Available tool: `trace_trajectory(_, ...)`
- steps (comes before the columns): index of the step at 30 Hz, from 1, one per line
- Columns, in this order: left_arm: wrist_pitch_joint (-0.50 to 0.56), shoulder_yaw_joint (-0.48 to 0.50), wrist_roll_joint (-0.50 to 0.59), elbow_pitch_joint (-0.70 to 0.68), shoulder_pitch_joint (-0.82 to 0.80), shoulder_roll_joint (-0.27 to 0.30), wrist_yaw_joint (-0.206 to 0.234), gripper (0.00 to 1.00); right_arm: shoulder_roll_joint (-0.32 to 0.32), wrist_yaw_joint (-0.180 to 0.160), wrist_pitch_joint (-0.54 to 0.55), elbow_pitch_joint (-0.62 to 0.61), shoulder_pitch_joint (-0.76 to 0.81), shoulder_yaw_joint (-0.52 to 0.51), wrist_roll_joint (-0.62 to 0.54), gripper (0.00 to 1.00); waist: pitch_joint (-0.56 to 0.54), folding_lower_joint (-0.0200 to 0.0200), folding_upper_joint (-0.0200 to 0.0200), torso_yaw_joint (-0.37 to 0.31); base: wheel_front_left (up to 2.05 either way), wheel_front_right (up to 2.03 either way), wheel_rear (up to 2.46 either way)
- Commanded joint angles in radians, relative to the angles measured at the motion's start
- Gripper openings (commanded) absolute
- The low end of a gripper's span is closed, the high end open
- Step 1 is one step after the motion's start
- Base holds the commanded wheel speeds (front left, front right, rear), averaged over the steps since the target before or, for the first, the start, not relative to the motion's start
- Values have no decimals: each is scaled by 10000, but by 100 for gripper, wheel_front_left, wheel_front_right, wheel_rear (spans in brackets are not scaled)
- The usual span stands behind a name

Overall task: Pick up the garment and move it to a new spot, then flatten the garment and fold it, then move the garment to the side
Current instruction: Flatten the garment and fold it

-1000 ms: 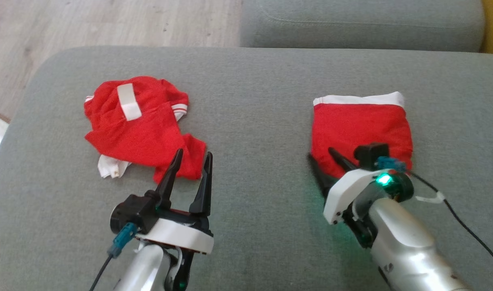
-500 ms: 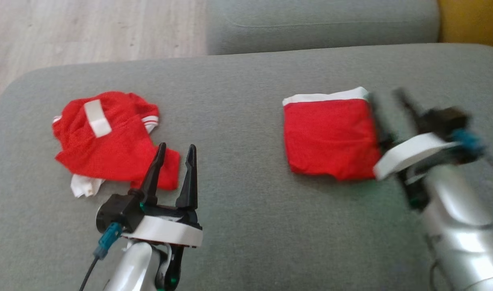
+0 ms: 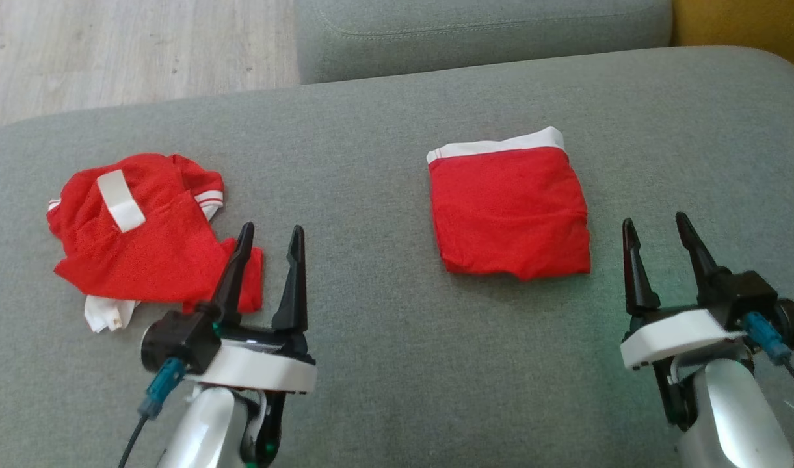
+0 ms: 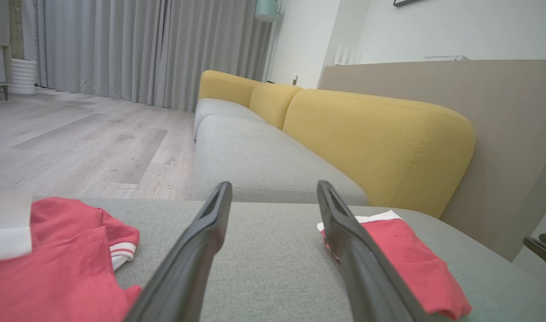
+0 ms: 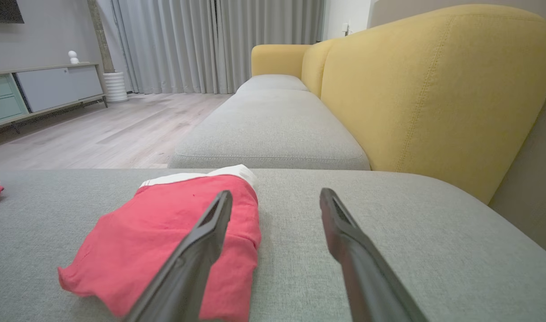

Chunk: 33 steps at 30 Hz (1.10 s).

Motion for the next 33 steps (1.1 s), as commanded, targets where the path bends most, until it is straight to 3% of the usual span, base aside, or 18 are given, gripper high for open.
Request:
trace_trajectory(1, -95, 410, 103, -336, -130, 37, -47, 100, 13, -7, -105, -425, -357, 168, -17, 100, 7, 0, -1, -15, 0, 0, 0)
trace_trajectory(12, -95, 501, 208, -357, -84, 24, -64, 100, 96, -7, -106, -736, -214, 501, 176, 100, 188, 0, -1, 97, 0, 0, 0)
trace_trajectory(13, -95, 463, 204, -382, -127, 24, -64, 100, 96, -7, -106, -699, -282, 523, 151, 62, 255, 0, -1, 150, 0, 0, 0)
trace_trajectory(14, -95, 427, 208, -411, -169, 24, -66, 100, 97, -7, -104, -671, -381, 533, 112, 0, 340, 0, -1, 210, 0, 0, 0)
trace_trajectory(22, -95, -17, 144, -504, -709, 23, -87, 100, 98, -7, 296, 98, -1870, 260, -122, 0, 1435, 0, -1, 1004, 0, 0, 0)
trace_trajectory(33, -95, -621, -120, -398, -1273, 23, -22, 100, -40, -7, 733, 3534, -4275, -1207, -1337, 0, 2312, 0, -1, 2000, 0, 0, 0)
